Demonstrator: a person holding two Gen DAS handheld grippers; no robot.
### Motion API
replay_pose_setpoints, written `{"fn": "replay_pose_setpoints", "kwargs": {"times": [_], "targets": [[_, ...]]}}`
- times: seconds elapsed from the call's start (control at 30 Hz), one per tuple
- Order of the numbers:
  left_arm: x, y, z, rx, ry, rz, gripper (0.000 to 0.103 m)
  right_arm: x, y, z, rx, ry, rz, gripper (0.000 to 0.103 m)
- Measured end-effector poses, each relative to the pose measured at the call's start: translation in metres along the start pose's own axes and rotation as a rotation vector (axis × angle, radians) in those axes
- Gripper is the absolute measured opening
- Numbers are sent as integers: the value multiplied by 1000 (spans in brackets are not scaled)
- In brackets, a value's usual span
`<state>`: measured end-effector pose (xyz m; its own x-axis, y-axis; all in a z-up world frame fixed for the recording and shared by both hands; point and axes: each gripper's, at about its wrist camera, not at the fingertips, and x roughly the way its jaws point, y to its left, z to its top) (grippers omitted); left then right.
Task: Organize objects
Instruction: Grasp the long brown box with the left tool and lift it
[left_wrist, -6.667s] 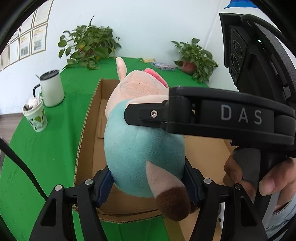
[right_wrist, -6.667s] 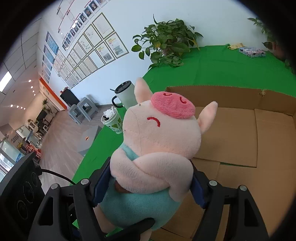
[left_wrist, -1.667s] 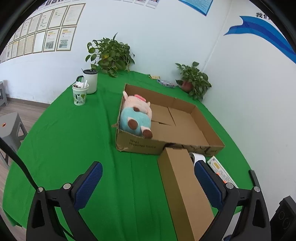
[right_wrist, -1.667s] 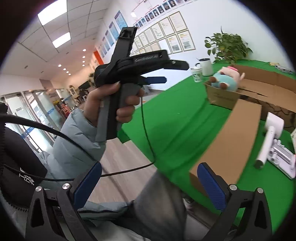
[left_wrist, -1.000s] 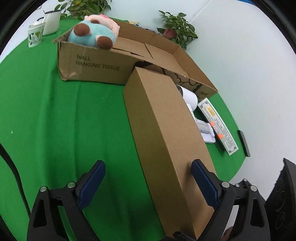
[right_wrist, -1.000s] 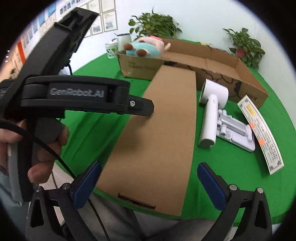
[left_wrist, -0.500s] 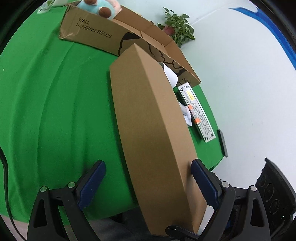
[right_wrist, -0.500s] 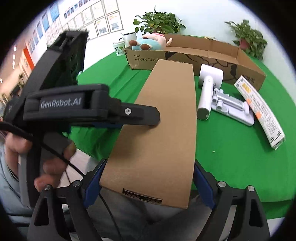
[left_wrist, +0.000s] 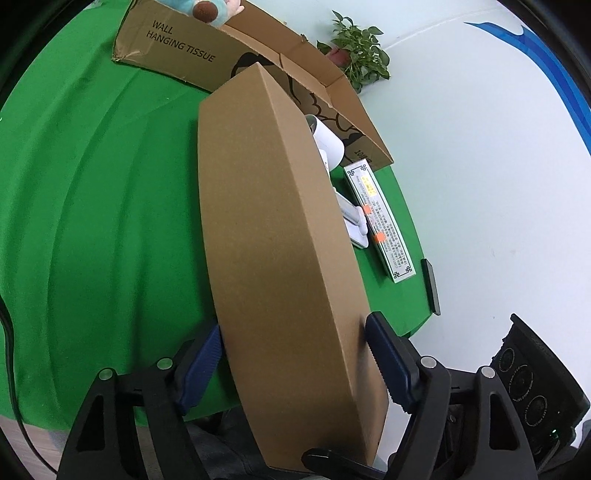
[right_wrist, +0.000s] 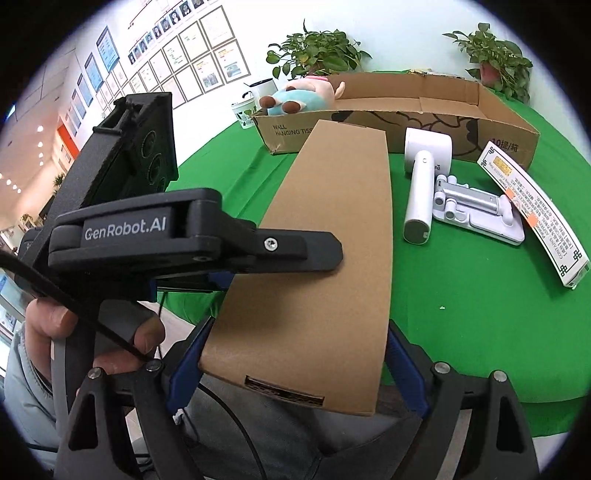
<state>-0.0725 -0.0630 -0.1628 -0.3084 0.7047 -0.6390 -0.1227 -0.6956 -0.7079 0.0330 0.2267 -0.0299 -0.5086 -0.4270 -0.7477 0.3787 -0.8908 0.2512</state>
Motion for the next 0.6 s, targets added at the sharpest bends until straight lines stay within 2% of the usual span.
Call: {"fn": "replay_pose_setpoints", "kwargs": {"times": [0.17,0.3,0.6], "targets": [[-13,-16,4,39,-38,-2,75,-7,5,6,-28,-42,-23,87],[-21,-40,10,113,-63,20,75,-14,10,12,-57,-74,-81,85],[-46,-88,24,247,-120,32,75,-35,15,29,-92,-195,-151,84]]}}
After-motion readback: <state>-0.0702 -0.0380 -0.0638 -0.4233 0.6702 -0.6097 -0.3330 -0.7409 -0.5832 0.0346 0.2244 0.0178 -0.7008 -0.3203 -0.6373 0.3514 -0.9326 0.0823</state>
